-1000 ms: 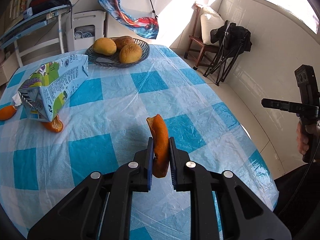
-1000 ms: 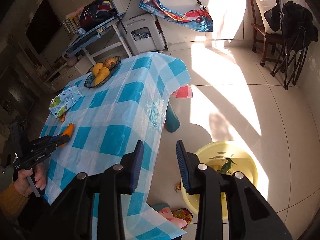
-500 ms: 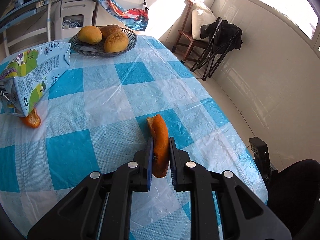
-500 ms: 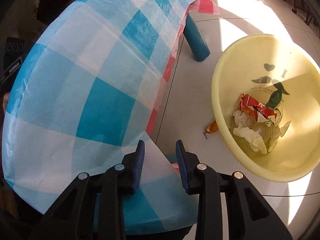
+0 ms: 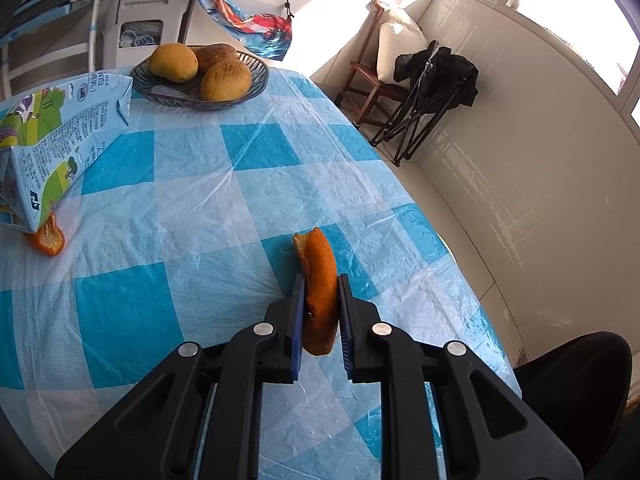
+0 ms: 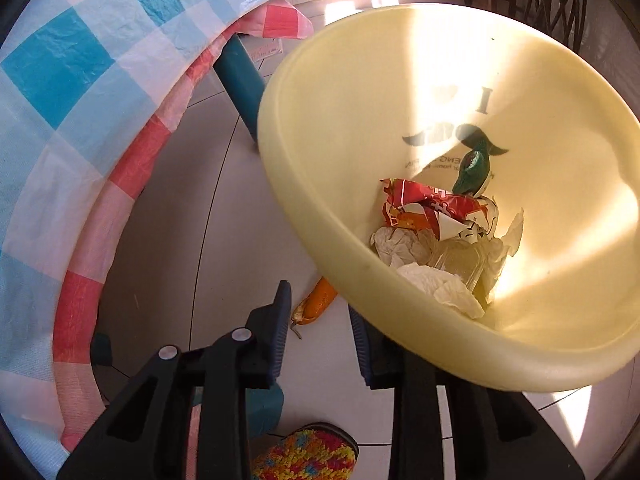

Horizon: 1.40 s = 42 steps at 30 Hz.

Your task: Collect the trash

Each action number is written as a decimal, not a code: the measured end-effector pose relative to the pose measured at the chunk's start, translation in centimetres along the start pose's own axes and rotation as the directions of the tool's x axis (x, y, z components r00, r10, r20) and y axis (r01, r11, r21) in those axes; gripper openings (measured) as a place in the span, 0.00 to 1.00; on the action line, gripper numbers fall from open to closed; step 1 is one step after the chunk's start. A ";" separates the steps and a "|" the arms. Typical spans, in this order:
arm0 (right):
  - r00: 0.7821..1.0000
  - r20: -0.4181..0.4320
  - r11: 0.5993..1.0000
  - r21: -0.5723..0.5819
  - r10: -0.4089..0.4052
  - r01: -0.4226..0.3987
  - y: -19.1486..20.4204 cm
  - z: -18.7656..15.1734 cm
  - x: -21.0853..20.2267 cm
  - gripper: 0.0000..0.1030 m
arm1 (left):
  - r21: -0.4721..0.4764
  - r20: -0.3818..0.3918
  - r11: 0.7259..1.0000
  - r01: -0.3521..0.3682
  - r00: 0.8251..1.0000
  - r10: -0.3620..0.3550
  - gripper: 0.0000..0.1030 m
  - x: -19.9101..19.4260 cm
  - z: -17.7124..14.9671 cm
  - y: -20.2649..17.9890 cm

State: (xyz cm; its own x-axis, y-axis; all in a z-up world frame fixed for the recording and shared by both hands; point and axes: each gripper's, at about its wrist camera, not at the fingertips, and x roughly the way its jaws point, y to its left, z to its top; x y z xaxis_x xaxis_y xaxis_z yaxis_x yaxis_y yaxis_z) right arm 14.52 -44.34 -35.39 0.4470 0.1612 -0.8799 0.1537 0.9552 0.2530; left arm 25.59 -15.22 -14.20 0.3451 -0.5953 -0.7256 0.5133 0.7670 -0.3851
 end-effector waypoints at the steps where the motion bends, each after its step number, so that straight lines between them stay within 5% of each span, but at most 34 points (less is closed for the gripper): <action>1: 1.000 -0.012 1.000 0.022 -0.003 0.003 -0.3 -0.1 0.9 0.29 | -0.002 0.000 1.000 0.002 1.000 -0.002 0.14 0.0 0.0 0.0; 7: 0.994 0.086 0.997 -0.025 -0.069 0.071 3.3 -0.2 2.5 0.29 | -0.009 -0.001 1.000 0.013 1.000 -0.013 0.14 0.1 0.1 0.3; 11: 0.975 0.183 0.986 -0.081 -0.127 0.144 5.6 -0.9 1.9 0.50 | -0.012 -0.002 1.000 0.019 1.000 -0.019 0.14 0.1 0.1 0.4; 20: 0.995 -0.061 0.997 -0.015 -0.074 0.073 3.6 -3.0 9.2 0.51 | -0.015 -0.004 0.999 0.039 0.999 -0.039 0.15 0.1 0.1 0.6; 25: 0.980 -0.177 0.990 0.094 -0.086 0.104 2.4 -1.8 13.1 0.51 | -0.016 -0.006 0.999 0.048 0.999 -0.048 0.15 0.3 0.1 0.7; 30: 0.955 -0.255 0.983 0.066 -0.150 0.172 2.2 -1.3 14.9 0.52 | -0.019 -0.006 0.998 0.054 0.999 -0.054 0.15 0.3 0.2 0.7; 31: 0.954 -0.252 0.983 0.044 -0.164 0.180 2.5 -1.1 14.8 0.52 | -0.018 -0.006 0.998 0.054 0.999 -0.054 0.15 0.4 0.2 0.7; 35: 0.958 -0.244 0.988 -0.004 -0.153 0.157 3.1 -0.4 14.1 0.21 | -0.019 -0.006 0.998 0.054 0.999 -0.054 0.15 0.4 0.2 0.7; 38: 0.962 -0.247 0.993 -0.002 -0.115 0.119 3.3 -0.9 12.3 0.15 | -0.019 -0.006 0.998 0.055 0.998 -0.055 0.15 0.3 0.2 0.7; 42: 0.985 -0.143 0.995 0.002 -0.099 0.100 4.1 -2.1 5.8 0.15 | -0.022 -0.004 0.998 0.058 0.998 -0.058 0.15 0.4 0.1 0.7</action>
State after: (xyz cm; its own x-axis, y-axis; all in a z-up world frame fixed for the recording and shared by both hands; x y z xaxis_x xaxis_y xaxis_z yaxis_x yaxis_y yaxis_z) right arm 15.92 -38.93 -40.25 0.2986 0.1002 -0.9491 0.1991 0.9661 0.1646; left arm 26.19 -14.92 -14.65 0.3115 -0.6376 -0.7046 0.5149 0.7365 -0.4388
